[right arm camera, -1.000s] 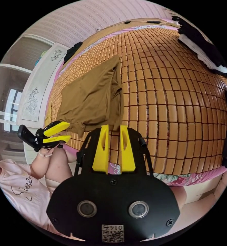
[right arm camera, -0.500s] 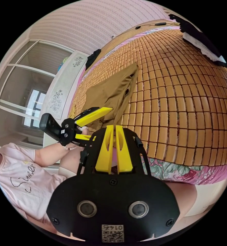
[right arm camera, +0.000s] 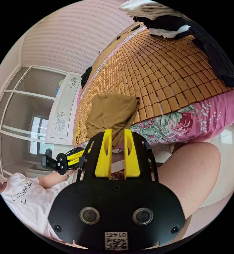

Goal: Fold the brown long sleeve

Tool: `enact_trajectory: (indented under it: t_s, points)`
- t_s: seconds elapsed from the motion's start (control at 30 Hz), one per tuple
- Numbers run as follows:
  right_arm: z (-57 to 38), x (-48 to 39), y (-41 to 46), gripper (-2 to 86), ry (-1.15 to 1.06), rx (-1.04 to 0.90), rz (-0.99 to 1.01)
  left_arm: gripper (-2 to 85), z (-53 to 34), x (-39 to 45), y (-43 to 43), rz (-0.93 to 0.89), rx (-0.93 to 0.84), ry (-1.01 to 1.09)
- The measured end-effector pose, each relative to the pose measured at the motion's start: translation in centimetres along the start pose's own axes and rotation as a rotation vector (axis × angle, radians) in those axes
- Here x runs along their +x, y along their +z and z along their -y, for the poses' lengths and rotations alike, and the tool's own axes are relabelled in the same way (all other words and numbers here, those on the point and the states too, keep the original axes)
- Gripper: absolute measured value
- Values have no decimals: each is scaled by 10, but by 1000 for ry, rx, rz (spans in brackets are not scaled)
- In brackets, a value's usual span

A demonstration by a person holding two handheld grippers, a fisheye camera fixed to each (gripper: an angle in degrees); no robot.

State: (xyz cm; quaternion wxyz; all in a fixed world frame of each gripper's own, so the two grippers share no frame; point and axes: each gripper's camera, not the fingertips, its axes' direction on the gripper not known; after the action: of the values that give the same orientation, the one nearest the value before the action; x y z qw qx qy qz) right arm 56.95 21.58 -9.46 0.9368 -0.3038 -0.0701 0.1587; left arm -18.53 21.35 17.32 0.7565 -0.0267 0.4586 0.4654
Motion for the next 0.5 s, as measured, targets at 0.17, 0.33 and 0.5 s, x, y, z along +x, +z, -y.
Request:
enact_trajectory:
  t_s: [0.17, 0.33, 0.5]
  points:
    - [19, 10, 9, 113, 35, 47, -105, -7, -9, -1, -16, -2, -1, -59]
    - [39, 7, 32, 40, 57, -33, -178, -6, -14, -11, -33, -11, 9, -109]
    - [41, 2, 13, 13, 43, -15, -129, -7, -15, -23, -52, -39, 39, -151]
